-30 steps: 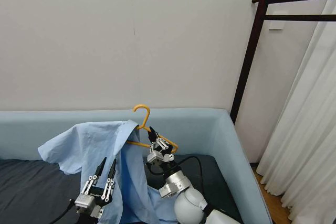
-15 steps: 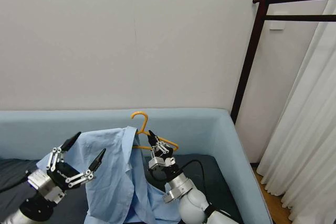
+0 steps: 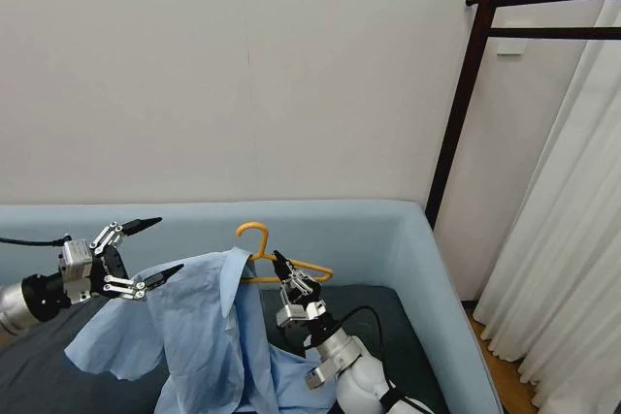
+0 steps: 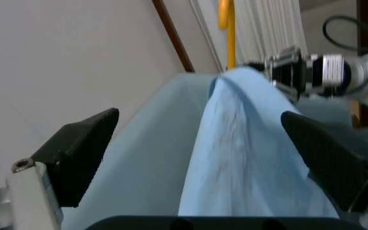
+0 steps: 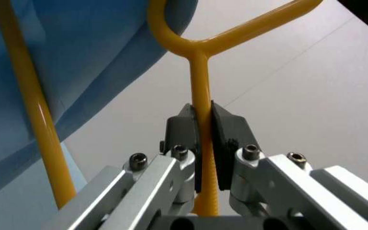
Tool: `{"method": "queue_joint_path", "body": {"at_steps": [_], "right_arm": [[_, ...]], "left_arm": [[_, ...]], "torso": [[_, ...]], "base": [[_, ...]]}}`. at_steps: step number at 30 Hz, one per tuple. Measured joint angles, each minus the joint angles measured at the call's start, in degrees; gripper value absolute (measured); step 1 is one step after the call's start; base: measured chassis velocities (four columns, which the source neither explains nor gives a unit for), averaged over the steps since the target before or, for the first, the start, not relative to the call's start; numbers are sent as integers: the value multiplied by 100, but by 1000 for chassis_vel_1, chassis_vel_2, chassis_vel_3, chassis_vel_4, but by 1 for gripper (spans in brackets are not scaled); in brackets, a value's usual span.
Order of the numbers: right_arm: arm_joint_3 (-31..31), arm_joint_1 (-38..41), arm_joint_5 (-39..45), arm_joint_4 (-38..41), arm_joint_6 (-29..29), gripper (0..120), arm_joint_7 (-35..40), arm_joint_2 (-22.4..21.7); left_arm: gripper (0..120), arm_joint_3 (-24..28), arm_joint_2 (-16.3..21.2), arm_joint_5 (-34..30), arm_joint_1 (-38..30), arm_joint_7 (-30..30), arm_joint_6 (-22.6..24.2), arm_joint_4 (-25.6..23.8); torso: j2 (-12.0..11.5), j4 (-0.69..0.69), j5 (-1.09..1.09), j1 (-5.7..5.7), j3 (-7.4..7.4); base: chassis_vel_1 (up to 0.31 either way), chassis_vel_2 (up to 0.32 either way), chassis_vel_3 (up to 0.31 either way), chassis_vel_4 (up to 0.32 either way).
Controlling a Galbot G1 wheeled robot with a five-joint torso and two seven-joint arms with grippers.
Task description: Pick up the clothes from the sofa and hang them on the clothes hanger.
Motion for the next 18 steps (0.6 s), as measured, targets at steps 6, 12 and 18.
{"method": "queue_joint_path", "body": {"at_steps": [6,12,18], "right_arm": [[17,-2,-143,6,104,4,21,72],[62,-17,-403,108,187,4,38,190],[98,-140,-639,308,308,4,49,188]], "left_arm": [[97,130,282,103,-138,288,383,290],[87,220,280,220,-89,286,505,190],[60,257,179,363,-30,215,536,37]], "torso": [[0,1,0,0,0],[0,1,0,0,0],[0,0,0,0,-1]], "base": [[0,0,0,0],[0,0,0,0],[0,0,0,0]]}}
